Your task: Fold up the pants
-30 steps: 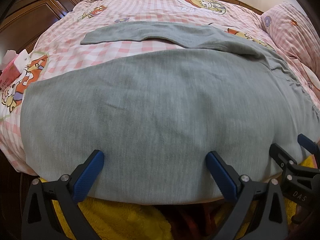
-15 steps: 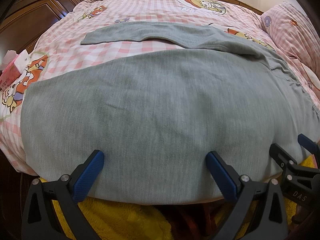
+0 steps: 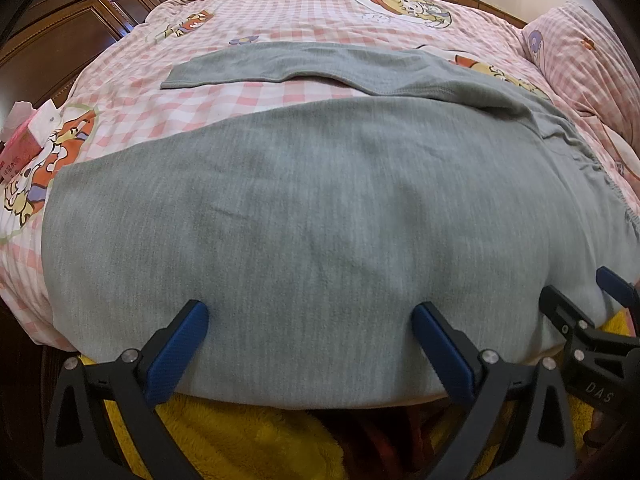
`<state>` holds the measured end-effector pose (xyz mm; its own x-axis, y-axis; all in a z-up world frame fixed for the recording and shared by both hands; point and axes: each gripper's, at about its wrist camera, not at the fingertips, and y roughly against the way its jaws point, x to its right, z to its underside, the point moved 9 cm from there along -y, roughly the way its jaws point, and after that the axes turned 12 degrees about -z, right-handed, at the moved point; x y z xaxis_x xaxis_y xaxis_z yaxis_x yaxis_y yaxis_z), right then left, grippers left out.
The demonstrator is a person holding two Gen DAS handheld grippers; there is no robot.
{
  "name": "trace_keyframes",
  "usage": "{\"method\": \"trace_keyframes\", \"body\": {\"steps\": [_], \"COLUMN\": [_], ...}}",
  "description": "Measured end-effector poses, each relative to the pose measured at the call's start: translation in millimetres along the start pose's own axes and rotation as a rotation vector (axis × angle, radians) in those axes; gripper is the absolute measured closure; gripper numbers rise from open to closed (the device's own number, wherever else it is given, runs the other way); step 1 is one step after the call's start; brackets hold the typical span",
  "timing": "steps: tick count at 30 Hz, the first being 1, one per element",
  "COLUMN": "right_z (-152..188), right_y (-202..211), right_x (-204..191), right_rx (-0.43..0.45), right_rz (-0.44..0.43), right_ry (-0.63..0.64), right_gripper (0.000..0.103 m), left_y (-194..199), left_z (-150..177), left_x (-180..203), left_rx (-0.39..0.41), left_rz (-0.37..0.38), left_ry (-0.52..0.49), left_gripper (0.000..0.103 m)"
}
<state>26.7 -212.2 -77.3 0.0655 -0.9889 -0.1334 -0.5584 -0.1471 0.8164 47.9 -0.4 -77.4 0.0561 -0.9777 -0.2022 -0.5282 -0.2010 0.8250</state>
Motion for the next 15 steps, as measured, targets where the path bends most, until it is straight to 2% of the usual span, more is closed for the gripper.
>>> {"method": "trace_keyframes", "body": {"steps": [15], "right_z": [-0.5], "right_y": [0.2], "right_x": [0.0], "right_rx": [0.002], "right_rz": [0.004], "right_ry": [0.003], "right_gripper": [0.000], "left_y": [-0.1], "left_z": [0.3], "left_x": [0.1], "left_rx": [0.001], "left_rz": [-0.001], "left_ry": [-0.001], "left_gripper": [0.000]}}
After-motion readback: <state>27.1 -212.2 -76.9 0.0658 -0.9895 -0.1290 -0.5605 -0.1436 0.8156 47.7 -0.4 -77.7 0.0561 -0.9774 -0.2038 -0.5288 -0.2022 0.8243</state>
